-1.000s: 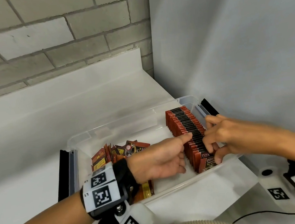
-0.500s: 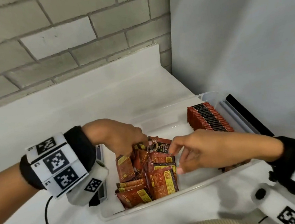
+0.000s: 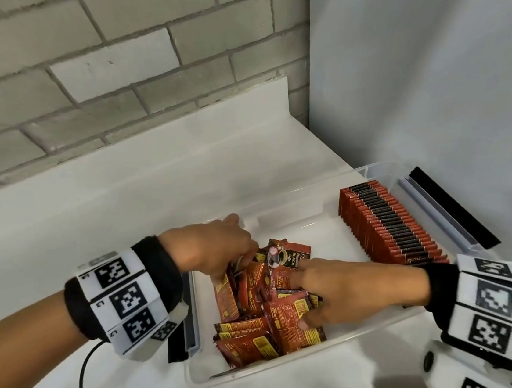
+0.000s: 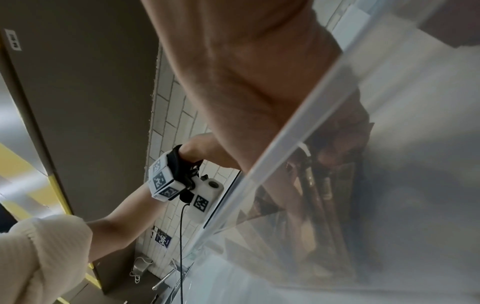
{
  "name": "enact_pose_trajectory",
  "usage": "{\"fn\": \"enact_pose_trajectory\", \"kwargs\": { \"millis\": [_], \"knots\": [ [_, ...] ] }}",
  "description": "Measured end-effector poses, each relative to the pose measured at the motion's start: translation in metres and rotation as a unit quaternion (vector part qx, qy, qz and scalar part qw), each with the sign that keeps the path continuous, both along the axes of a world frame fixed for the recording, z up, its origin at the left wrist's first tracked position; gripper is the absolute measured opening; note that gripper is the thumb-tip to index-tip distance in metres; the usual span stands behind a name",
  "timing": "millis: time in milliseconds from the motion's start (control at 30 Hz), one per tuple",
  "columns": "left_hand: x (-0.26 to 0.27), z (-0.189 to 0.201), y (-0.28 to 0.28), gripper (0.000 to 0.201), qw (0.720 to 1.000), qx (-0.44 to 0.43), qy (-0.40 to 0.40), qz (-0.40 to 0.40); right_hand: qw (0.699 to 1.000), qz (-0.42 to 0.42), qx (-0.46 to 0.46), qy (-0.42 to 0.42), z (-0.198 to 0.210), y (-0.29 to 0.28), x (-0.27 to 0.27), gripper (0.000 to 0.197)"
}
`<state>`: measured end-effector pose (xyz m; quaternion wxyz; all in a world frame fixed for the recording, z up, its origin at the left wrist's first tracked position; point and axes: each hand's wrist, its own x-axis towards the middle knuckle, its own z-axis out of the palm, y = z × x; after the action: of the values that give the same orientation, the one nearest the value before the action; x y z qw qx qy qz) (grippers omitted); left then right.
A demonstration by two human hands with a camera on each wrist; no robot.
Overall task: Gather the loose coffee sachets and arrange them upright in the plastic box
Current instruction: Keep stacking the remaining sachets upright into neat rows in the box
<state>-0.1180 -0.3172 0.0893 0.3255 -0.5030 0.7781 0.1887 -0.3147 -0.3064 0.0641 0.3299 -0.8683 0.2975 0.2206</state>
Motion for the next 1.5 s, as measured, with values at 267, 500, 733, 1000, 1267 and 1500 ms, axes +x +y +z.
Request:
{"fn": "enact_pose_trajectory", "kwargs": {
  "millis": [267,500,733,1000,1267,1500],
  "knots": [
    [0.008,-0.007,-0.008,0.026,0.999,0.032,0.036,-0.02,0.996,-0.048,0.062,-0.041,-0.001,-0.006,-0.003,0.036],
    [0.02,0.005,-0.012,0.022,0.989,0.065,0.13,-0.003,0.983,-0.108,0.125,-0.081,0.002,-0.009,-0.006,0.051],
    [0.035,0.052,-0.018,0.017,0.965,0.069,0.224,0.121,0.934,-0.205,0.219,-0.193,0.016,-0.034,-0.018,0.018],
    [0.043,0.067,-0.026,0.026,0.846,0.041,0.462,0.264,0.823,-0.366,0.245,-0.358,0.03,-0.074,-0.021,0.022],
    [0.009,0.037,-0.055,0.044,0.708,-0.036,0.596,0.377,0.724,-0.385,0.321,-0.474,0.049,-0.103,0.003,0.045],
    [-0.017,0.016,-0.078,0.062,0.492,-0.087,0.719,0.484,0.722,-0.405,0.22,-0.516,0.04,-0.127,0.022,0.03]
  ]
}}
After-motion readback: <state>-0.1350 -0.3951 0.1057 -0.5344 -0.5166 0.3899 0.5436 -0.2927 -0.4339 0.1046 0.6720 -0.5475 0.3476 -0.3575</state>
